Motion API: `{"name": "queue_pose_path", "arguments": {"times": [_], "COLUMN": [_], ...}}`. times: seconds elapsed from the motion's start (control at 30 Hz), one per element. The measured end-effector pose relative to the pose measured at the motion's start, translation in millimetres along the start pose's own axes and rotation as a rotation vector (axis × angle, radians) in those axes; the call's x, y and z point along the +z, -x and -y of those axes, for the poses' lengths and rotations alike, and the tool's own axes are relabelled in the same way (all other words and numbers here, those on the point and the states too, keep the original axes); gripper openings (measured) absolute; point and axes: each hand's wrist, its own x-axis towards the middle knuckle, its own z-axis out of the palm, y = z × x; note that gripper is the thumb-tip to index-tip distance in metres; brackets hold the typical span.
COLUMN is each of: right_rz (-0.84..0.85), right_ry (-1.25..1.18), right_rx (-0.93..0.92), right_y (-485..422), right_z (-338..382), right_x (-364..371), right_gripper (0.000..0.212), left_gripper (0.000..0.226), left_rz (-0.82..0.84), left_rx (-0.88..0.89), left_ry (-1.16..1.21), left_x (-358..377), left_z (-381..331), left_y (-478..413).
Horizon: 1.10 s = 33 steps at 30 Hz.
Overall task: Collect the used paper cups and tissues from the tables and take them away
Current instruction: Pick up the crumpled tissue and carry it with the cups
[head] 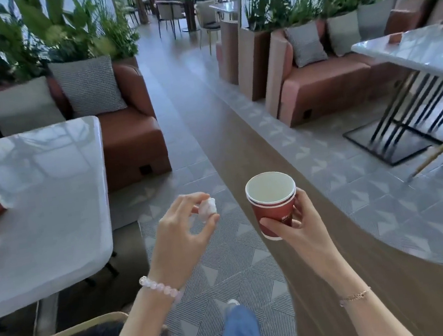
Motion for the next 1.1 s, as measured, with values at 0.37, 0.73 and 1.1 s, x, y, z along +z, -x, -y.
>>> {"name": "queue_pose_path", "arguments": {"times": [0.37,0.73,1.1], "right_rz": [0.185,0.472,0.980], "right_ry": [-0.003,0.006,0.007], "right_rx": [-0.039,-0.050,-0.066], "right_y": [-243,-426,-596], "right_z": [14,-2,1], "right_x": [62,158,283], "right_gripper": [0.062,0.065,0.065], "left_gripper": [0.029,0.032,0.025], "left_rz": [-0.141,-0.319,-0.692], "left_rx": [-0.082,-0.271,-0.587], "left_ry": [-0.081,-0.234,-0.402], "left_x": [15,-3,-18], "left_z": [98,190,262], "left_y": [-192,-290,-373]}}
